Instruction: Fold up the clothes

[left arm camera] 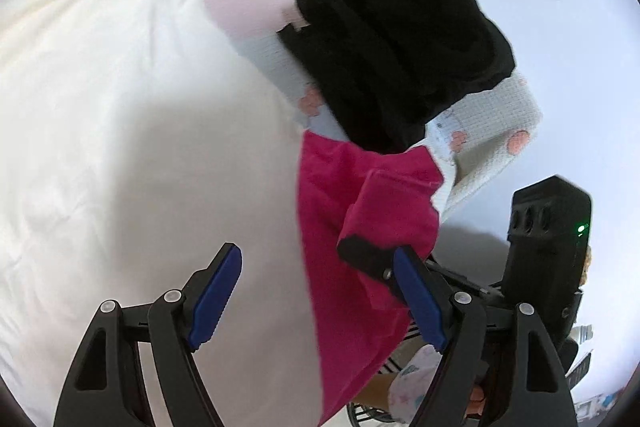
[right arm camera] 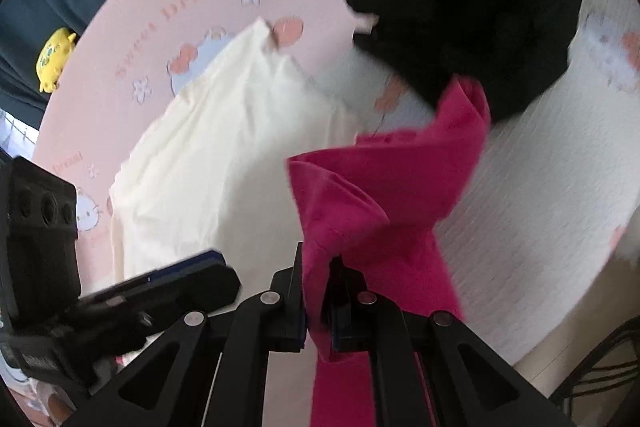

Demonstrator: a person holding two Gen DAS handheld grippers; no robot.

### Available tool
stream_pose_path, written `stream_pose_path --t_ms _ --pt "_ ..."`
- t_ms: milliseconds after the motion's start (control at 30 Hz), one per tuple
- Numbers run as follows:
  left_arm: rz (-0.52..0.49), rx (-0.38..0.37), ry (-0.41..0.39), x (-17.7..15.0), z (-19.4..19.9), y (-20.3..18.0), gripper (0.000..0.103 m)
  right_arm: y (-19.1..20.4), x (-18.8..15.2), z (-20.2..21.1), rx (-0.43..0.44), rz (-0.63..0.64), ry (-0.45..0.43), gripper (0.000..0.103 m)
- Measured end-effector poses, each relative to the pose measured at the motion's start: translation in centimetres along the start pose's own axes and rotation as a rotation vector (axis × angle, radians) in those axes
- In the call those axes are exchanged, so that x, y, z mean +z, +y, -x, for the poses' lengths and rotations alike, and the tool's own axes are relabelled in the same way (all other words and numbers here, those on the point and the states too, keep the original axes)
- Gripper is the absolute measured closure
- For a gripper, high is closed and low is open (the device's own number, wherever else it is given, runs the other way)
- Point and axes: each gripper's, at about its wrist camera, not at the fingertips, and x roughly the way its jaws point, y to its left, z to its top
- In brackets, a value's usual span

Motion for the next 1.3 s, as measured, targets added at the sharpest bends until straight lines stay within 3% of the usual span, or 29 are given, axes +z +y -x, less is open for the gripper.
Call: stream_pose_path --t_ms 100,200,367,433,500,600,667,833,1000,1100,1300 --pt "0.013 0.007 0.016 0.1 -0.2 0.9 0.026 -0.4 -1.7 -0.9 -0.014 0.012 0.090 0.097" --pt "0.030 -0.006 0.036 0.0 -0.3 1.2 0.026 -0.1 -2.9 -2.0 -0.081 0.076 0.158 0.096" --pt "0.005 0.011 0.049 0.1 -0.9 0.0 0.026 0.1 -3.1 -1.2 -0.082 0.089 0.136 0.095" --pt "-0.002 0.006 0.057 0.2 -1.4 -0.3 0.026 0.4 -3.3 -0.5 -0.095 0.113 0.130 0.085" --pt "-0.001 -0.018 0.072 0.3 -1.7 -0.6 0.026 1.1 -3.6 0.7 -0.127 0.170 0.105 0.068" --pt "0.000 -0.050 0.082 0.5 -1.9 -1.4 0.025 2.0 -4.2 2.6 -0.147 0.253 0.054 0.058" --pt "-0.011 -0.058 0.083 0.5 -2.1 -2.1 0.025 2.0 -4.4 3.6 -0.128 0.264 0.042 0.057" --pt "-0.036 -0.006 0.116 0.2 -3.7 -3.3 0.025 -0.7 -3.5 5.2 -0.077 0.139 0.016 0.054" --pt "-0.143 0.154 0.157 1.0 -4.7 -5.0 0.025 -3.6 -1.7 5.1 -0.103 0.001 -0.007 0.053" --pt "-0.177 0.150 0.166 2.3 -3.9 -6.2 0.025 -5.5 -0.9 4.7 -0.100 -0.066 -0.017 0.053" --pt "-0.210 0.171 0.104 5.4 -2.8 -7.9 0.025 -8.2 -1.4 6.0 0.052 -0.227 -0.033 0.053"
